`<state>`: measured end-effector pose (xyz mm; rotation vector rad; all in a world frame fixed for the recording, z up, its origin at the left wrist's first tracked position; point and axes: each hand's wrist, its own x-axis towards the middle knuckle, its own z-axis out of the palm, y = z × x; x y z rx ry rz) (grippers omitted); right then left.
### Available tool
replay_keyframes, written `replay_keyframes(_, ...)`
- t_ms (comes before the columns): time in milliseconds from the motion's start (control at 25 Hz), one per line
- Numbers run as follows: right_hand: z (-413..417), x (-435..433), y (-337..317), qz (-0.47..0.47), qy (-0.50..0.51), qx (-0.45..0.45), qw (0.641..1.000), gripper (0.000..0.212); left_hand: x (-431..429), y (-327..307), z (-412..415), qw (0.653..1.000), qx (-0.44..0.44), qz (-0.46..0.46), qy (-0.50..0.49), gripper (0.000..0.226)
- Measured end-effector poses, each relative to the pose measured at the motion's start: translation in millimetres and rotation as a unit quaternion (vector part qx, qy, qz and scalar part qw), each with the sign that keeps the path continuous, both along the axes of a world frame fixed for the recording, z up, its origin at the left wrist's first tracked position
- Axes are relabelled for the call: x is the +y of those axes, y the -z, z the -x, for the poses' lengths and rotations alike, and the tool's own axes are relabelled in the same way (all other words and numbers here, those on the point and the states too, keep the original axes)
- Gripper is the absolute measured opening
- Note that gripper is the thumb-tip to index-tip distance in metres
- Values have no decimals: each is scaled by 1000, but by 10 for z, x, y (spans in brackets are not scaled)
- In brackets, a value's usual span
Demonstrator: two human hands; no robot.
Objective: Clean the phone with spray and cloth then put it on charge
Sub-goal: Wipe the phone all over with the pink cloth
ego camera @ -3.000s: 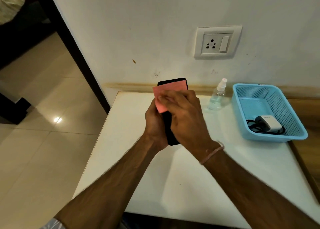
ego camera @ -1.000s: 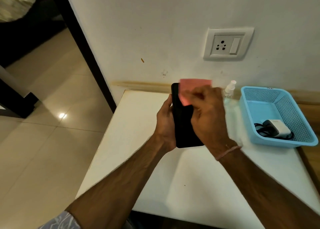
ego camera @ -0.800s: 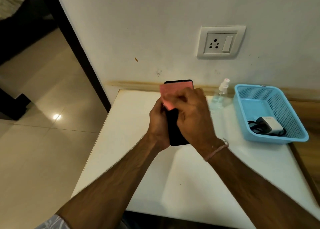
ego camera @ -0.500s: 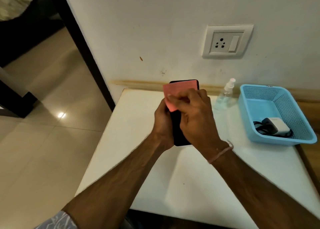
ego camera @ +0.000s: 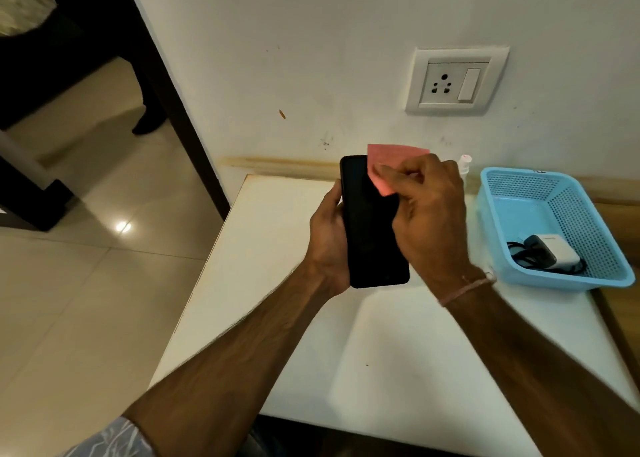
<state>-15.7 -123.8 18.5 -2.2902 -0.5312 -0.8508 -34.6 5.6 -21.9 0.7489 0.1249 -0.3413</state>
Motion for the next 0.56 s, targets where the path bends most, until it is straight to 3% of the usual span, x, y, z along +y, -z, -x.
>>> replay_keyframes(80,51,64,46,-6,5,0,1000,31,-27,8,2,1000,12,-3,-4,61)
replay_keyframes(200,277,380,96,-4,-83,8,996,26,-4,57,-7,999,8,46,-25,48)
replay_keyframes(400,-27,-56,20,-8,13,0,1000,34,-22,-4,11,1000,6,-11,-1,68)
replay_keyframes(560,299,329,37,20,-99,24,995,37,-11,78,-18,998,5,48,-30,49)
